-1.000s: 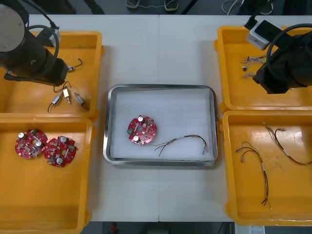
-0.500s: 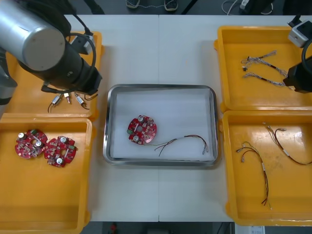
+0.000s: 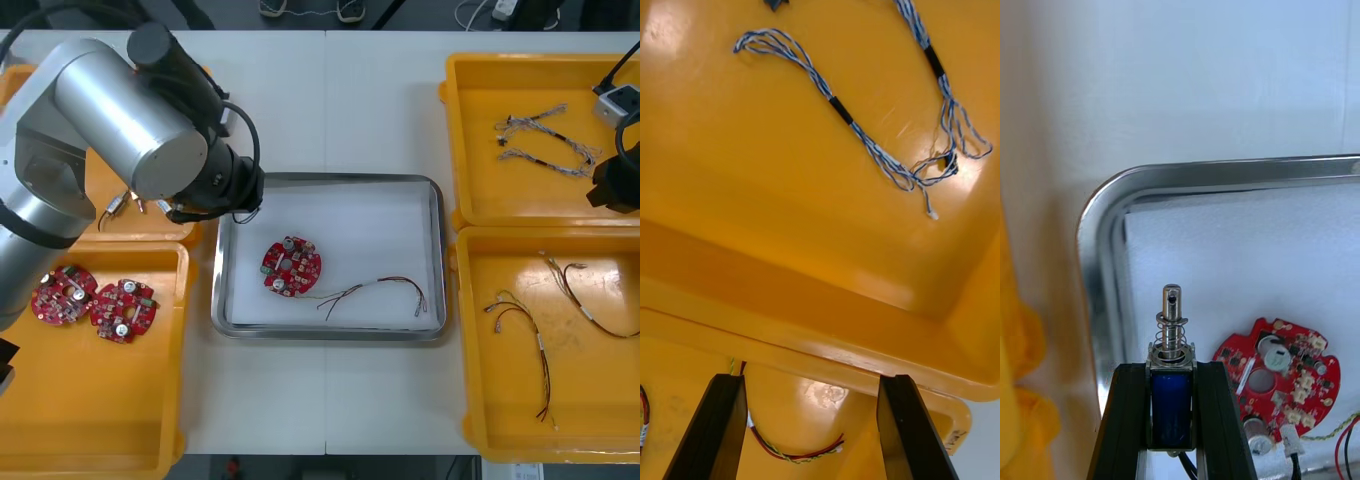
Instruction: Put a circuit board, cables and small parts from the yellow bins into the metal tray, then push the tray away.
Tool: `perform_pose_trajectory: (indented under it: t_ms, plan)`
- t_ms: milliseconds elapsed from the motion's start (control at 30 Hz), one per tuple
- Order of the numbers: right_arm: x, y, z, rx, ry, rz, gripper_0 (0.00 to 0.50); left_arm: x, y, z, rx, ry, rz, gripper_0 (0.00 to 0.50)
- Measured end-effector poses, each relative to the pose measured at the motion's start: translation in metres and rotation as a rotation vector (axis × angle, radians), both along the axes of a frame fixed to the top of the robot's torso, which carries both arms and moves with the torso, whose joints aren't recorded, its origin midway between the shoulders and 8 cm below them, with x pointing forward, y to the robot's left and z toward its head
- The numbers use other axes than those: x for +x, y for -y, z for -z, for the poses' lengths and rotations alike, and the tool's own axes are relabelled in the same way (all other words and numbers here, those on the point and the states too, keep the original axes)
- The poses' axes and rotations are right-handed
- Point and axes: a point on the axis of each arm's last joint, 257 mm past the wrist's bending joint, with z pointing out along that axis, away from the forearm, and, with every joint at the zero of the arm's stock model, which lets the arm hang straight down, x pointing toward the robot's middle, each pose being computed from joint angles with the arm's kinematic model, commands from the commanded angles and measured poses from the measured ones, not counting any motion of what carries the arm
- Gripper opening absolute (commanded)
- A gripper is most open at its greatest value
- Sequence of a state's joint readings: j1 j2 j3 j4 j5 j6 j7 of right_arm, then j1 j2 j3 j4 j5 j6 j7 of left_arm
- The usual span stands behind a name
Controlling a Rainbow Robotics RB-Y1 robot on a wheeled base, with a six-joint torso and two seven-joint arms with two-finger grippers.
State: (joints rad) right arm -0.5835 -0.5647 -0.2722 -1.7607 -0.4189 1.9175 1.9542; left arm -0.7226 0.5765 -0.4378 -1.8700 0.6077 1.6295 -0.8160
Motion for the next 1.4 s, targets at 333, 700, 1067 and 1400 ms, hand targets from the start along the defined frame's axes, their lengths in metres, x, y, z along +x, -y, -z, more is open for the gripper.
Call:
perform_pose_trajectory:
  t_ms: [333, 700, 1067, 1400]
  plan:
    - [0.034, -0.004, 0.001, 0.089, -0.053, 0.028, 0.5, 0.025, 0.011, 0.036, 0.01, 0.042, 0.009, 0.003]
    - [0.075, 0.002, 0.008, 0.032, -0.012, -0.106, 0.5, 0.026, 0.014, 0.05, 0.043, 0.049, 0.021, 0.5]
    - [0.111, 0.003, 0.014, -0.067, 0.035, -0.261, 0.5, 0.027, 0.016, 0.049, 0.033, 0.053, 0.013, 0.5]
    - [0.128, 0.002, 0.027, -0.131, 0.061, -0.288, 0.5, 0.025, 0.018, 0.0, -0.019, 0.11, -0.008, 0.5]
